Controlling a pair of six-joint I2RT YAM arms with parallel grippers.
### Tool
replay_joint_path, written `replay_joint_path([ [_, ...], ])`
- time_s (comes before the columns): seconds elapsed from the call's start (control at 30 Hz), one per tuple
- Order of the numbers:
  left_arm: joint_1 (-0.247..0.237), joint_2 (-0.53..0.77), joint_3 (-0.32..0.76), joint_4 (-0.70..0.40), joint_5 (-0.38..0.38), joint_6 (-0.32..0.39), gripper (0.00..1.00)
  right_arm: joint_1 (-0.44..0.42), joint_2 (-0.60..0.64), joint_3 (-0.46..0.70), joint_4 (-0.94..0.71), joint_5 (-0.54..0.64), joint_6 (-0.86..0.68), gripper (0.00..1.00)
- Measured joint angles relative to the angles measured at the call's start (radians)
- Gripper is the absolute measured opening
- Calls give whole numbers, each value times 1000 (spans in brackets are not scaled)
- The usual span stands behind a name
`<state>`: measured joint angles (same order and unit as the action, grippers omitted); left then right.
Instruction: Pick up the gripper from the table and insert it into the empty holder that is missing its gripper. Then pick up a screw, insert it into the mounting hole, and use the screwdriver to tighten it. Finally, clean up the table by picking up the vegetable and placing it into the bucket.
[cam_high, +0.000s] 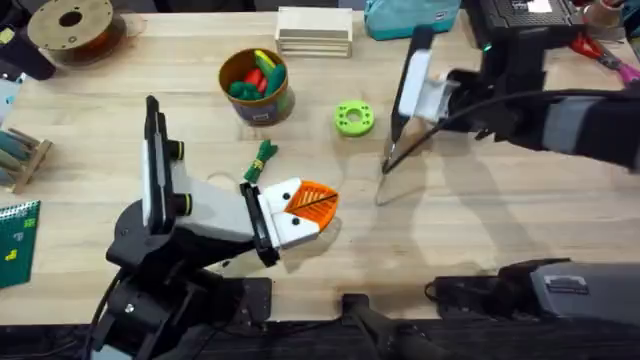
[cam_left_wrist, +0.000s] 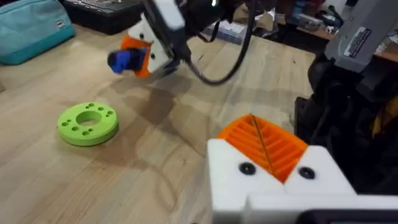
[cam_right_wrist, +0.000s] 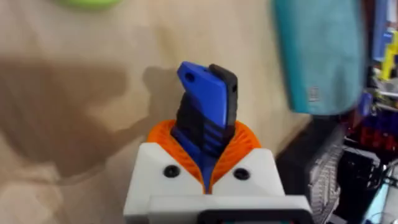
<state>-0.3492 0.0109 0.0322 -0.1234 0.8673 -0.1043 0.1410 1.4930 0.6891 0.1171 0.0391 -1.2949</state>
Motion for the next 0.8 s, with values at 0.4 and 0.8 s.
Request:
replay_joint_path([
  [0.4, 0, 0, 0, 0, 0, 0, 4, 22, 74, 58, -122, 78, -152, 698],
  [0.8, 0, 0, 0, 0, -3, 0, 950, 173, -40, 79, -417, 159, 264, 989],
])
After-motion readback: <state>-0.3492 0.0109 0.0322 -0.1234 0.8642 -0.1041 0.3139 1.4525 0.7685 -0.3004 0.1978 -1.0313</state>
